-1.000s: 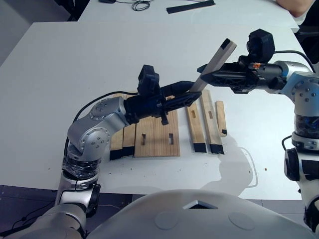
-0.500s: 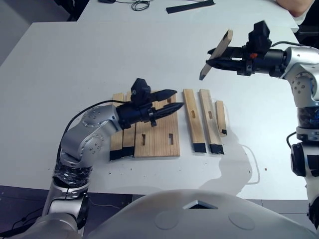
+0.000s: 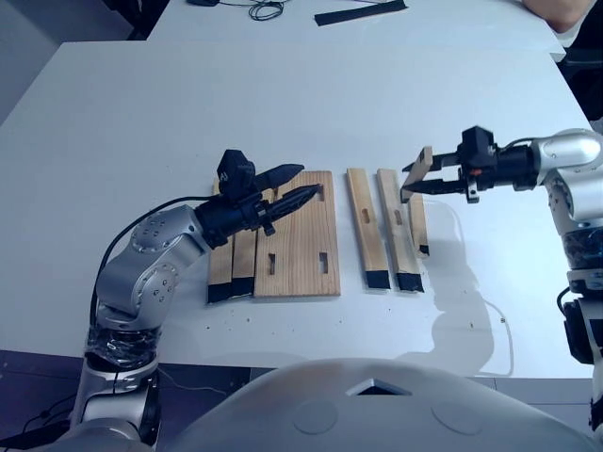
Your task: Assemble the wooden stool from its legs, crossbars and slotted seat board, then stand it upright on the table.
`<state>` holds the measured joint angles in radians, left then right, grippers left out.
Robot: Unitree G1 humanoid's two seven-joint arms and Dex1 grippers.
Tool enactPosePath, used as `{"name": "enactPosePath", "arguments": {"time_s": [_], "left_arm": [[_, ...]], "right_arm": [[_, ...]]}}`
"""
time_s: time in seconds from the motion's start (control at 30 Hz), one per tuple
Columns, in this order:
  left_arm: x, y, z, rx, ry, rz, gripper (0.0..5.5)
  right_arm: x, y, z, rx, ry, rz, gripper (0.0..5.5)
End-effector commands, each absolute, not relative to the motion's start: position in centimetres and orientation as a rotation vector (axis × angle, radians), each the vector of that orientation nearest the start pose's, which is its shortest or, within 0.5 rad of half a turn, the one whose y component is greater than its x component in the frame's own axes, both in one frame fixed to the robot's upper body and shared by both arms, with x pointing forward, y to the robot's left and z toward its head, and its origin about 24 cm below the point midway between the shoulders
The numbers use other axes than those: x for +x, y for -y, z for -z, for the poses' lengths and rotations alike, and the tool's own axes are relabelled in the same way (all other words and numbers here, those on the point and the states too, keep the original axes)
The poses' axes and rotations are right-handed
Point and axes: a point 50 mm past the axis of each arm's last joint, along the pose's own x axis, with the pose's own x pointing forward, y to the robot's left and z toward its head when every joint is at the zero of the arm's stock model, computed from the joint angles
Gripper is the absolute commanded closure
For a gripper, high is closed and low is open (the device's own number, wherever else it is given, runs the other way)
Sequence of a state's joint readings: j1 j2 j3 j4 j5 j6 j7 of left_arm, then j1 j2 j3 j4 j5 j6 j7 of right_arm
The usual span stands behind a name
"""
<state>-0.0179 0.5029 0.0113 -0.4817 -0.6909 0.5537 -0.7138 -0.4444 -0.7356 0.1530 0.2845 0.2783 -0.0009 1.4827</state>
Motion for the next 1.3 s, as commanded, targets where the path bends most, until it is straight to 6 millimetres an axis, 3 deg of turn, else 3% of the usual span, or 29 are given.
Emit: {"name": "enactPosePath", "arguments": {"time_s": [0.03,0.43,0.83,1.3], "left_arm": [[21.5,-15.3,-12.2,-0.133,-0.1,1.013,3.07],[21.2,-15.2,-12.1,-0.135,-0.112,1.041,3.07],[21.1,-15.2,-12.2,-0.127,-0.123,1.064,3.07],[21.2,-15.3,-12.4,-0.127,-0.115,1.054,3.07]], "right_arm": [[27.7,21.6,-10.4,-0.541,-0.232,-1.493,4.19],[28.0,21.2,-10.3,-0.524,-0.153,-1.461,4.19],[26.1,22.6,-7.0,-0.472,-0.276,-1.45,4.19],[26.3,22.7,-8.3,-0.495,-0.265,-1.48,4.19]]}}
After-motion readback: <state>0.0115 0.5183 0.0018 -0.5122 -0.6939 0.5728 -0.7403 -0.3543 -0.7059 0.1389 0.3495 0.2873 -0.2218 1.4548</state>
